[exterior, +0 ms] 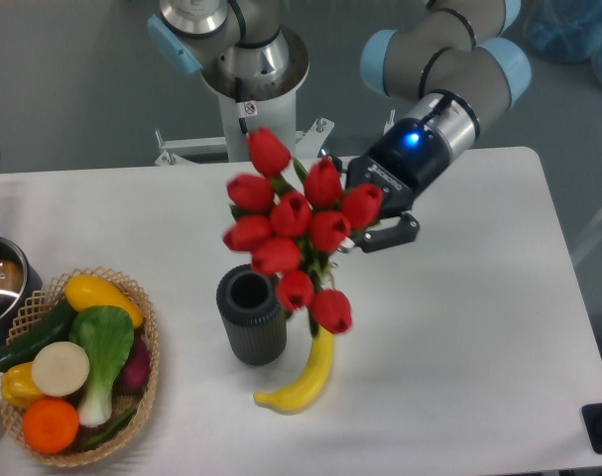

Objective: Insert the flowers into the vase
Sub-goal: 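Carry the red tulips over the dark grey vase, then lower the tulip stems down into the vase opening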

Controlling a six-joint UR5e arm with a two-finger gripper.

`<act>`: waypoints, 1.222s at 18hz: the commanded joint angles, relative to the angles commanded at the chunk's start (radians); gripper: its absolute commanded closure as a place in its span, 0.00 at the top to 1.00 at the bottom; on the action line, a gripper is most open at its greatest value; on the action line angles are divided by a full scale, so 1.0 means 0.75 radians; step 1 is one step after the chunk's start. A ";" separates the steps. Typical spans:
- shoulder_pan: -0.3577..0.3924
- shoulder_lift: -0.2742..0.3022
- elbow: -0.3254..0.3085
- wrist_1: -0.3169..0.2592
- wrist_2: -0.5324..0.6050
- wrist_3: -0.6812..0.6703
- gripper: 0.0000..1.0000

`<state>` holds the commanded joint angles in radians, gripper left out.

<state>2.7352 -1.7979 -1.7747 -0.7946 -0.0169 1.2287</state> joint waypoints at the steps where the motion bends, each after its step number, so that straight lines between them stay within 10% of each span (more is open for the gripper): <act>1: -0.010 0.016 -0.027 0.000 -0.002 0.002 0.28; 22: -0.082 -0.037 -0.092 -0.002 -0.008 0.043 0.28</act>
<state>2.6737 -1.8254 -1.8438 -0.7961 -0.0230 1.2609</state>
